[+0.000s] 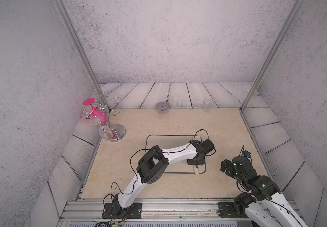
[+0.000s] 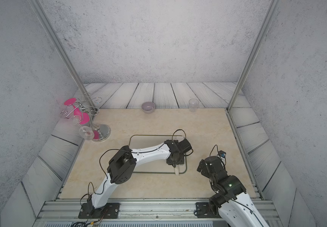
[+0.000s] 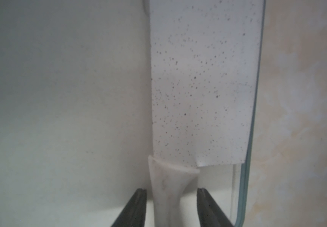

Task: Align the knife with the edge of the cutting board
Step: Place the knife at the edge of the cutting board, then reset both arms

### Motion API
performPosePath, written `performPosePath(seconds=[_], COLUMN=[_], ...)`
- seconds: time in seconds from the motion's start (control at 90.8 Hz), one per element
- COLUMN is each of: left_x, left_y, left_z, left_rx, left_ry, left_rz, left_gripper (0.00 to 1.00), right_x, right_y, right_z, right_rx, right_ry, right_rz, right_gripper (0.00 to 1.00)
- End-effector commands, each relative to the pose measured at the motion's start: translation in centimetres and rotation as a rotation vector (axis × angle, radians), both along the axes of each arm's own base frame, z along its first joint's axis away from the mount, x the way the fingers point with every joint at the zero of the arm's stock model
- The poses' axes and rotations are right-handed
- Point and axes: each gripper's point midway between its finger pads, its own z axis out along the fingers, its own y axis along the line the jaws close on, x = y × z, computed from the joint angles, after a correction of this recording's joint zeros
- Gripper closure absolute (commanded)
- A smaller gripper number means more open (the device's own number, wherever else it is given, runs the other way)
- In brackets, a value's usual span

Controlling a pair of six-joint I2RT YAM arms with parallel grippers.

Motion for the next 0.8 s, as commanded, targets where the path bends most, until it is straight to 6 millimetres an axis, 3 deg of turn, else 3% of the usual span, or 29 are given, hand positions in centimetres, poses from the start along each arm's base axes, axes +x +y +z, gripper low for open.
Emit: performPosePath(seconds=[0.0,0.088,0.176,0.253,0.506,0.694,0.793], left_x=[0.6,1.1,1.9,2.8,5.7,7.7,8.5], left_y=[-0.1,0.2,1.1,2.3,8.1,15.7,20.9], left_z=[2.5,4.0,5.8,7.3,12.1,14.8,15.9], left_rx=[-0.010,-0.024,-0.025,-0.033,-0.072,-0.016,0.026], left_ry=[-0.043,-0.068,-0.106,-0.131,-0.205,-0.270,-0.323], left_rz=[-0.005,0.000,0.013,0.030,0.083,0.126,0.168], left_gripper=[0.45,0.37,0.12,0.01,0.00,0.00,0.00], right_x=[-0.2,-0.1,0.0,0.1,1.3,3.7,5.6], right_y=[-0.5,-0.5,-0.5,-0.5,-0.5,-0.2,-0.8], right_z=[-0.4,-0.3,-0.3,-0.3,0.9,2.1,3.5], right_rx=[-0.024,-0.026,-0.027,-0.035,-0.057,-0.091,-0.149], right_ry=[0.012,0.009,0.011,0.018,0.003,-0.066,-0.119], right_rz=[-0.015,-0.017,-0.017,-0.015,-0.035,-0.041,-0.078], right_gripper=[0.01,0.01,0.01,0.01,0.01,0.01,0.01])
